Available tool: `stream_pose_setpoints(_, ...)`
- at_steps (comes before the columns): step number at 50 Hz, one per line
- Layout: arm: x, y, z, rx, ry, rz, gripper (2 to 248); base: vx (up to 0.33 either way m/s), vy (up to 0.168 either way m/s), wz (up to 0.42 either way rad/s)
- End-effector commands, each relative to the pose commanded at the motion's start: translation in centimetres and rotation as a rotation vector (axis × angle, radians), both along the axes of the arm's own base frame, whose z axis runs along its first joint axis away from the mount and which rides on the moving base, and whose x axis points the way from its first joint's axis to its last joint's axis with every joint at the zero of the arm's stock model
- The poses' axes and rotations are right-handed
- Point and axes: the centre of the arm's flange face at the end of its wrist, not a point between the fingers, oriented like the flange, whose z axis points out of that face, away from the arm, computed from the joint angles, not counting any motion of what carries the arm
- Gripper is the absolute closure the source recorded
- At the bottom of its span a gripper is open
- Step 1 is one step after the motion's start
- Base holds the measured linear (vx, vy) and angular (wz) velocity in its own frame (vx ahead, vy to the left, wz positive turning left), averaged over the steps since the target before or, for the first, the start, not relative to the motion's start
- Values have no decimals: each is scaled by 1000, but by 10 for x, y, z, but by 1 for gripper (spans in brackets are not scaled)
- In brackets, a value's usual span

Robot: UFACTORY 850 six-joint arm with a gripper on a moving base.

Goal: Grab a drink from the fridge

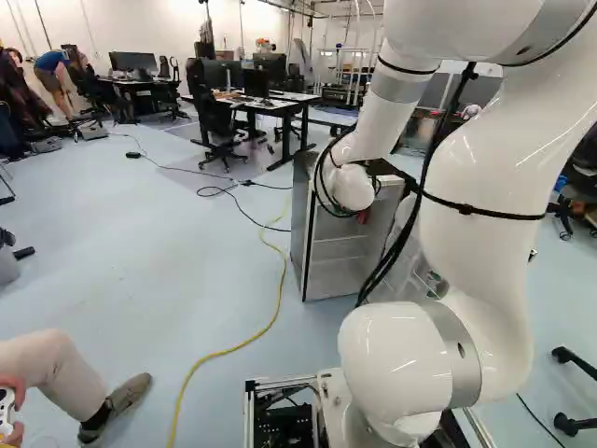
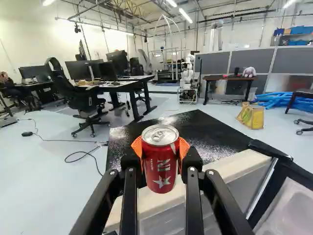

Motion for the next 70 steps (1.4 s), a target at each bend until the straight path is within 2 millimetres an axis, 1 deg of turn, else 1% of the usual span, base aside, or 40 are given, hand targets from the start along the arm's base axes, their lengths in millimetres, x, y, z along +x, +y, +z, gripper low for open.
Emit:
stream_pose_setpoints(44, 55, -12, -15, -38, 101, 115, 159, 0, 0, 0)
stream_pose_setpoints(70, 88, -22, -20, -47, 92, 118, 159, 0, 0, 0)
